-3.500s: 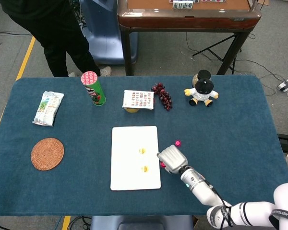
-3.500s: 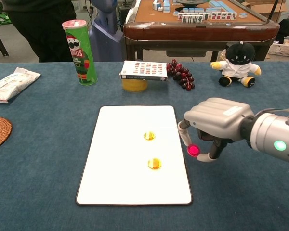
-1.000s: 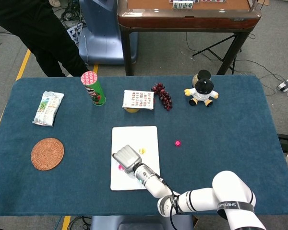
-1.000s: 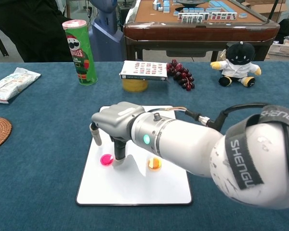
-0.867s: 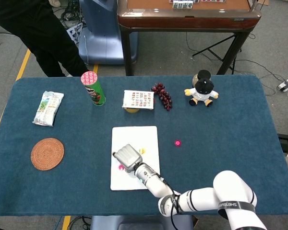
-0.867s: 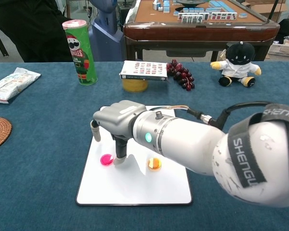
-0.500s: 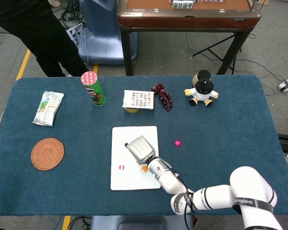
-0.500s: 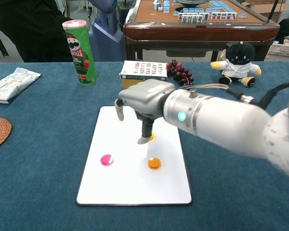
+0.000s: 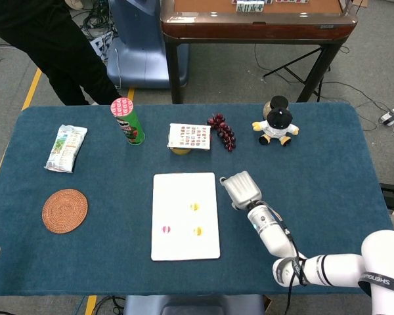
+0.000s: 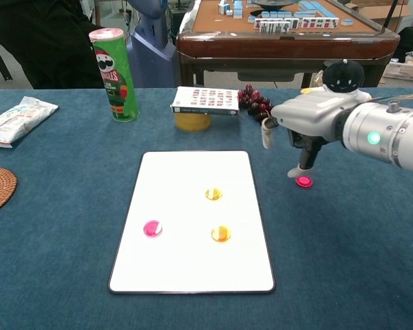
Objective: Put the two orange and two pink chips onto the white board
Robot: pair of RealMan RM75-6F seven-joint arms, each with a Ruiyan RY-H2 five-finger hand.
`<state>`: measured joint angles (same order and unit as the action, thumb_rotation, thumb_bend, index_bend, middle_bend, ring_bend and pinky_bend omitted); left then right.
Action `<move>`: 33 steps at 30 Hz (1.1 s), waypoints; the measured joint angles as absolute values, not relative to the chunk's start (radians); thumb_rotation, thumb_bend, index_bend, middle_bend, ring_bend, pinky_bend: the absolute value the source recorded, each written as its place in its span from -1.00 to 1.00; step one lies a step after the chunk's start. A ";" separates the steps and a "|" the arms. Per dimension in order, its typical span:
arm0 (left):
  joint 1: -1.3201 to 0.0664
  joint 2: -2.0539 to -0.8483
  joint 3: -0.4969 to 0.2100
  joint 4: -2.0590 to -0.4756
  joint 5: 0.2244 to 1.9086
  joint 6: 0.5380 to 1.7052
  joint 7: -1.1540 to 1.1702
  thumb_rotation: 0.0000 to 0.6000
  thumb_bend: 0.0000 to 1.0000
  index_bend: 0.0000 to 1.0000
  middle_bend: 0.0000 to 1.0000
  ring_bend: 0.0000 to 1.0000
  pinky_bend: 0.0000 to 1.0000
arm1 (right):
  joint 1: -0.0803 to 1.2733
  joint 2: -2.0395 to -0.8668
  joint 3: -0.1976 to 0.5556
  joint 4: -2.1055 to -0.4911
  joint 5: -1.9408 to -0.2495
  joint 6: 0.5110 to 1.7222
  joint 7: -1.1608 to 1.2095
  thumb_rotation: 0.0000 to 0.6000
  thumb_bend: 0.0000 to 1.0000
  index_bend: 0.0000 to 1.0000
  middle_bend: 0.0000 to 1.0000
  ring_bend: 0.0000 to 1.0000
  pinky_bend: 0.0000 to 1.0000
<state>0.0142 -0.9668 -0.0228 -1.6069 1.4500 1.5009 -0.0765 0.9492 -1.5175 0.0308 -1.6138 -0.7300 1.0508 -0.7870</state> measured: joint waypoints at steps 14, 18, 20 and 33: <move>0.013 -0.972 -0.020 -1.606 1.453 1.499 -0.073 1.00 -0.36 -0.04 -0.04 -0.10 0.19 | 0.892 -1.519 0.006 -1.516 -0.745 1.004 -0.735 1.00 -0.66 -0.26 1.00 1.00 1.00; 0.013 -0.972 -0.021 -1.606 1.451 1.500 -0.072 1.00 -0.36 -0.04 -0.04 -0.10 0.19 | 0.884 -1.532 0.011 -1.482 -0.744 0.983 -0.724 1.00 -0.65 -0.25 1.00 1.00 1.00; 0.014 -0.973 -0.021 -1.607 1.451 1.500 -0.072 1.00 -0.36 -0.04 -0.04 -0.10 0.19 | 0.881 -1.538 0.013 -1.470 -0.743 0.976 -0.719 1.00 -0.65 -0.24 1.00 1.00 1.00; 0.013 -0.973 -0.020 -1.606 1.449 1.499 -0.073 1.00 -0.36 -0.04 -0.04 -0.10 0.19 | 0.861 -1.581 0.023 -1.385 -0.741 0.927 -0.695 1.00 -0.62 -0.20 1.00 1.00 1.00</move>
<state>0.0133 -0.9735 -0.0203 -1.6057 1.4487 1.4986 -0.0727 0.8608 -1.5815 0.0226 -1.3852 -0.7406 0.9271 -0.6951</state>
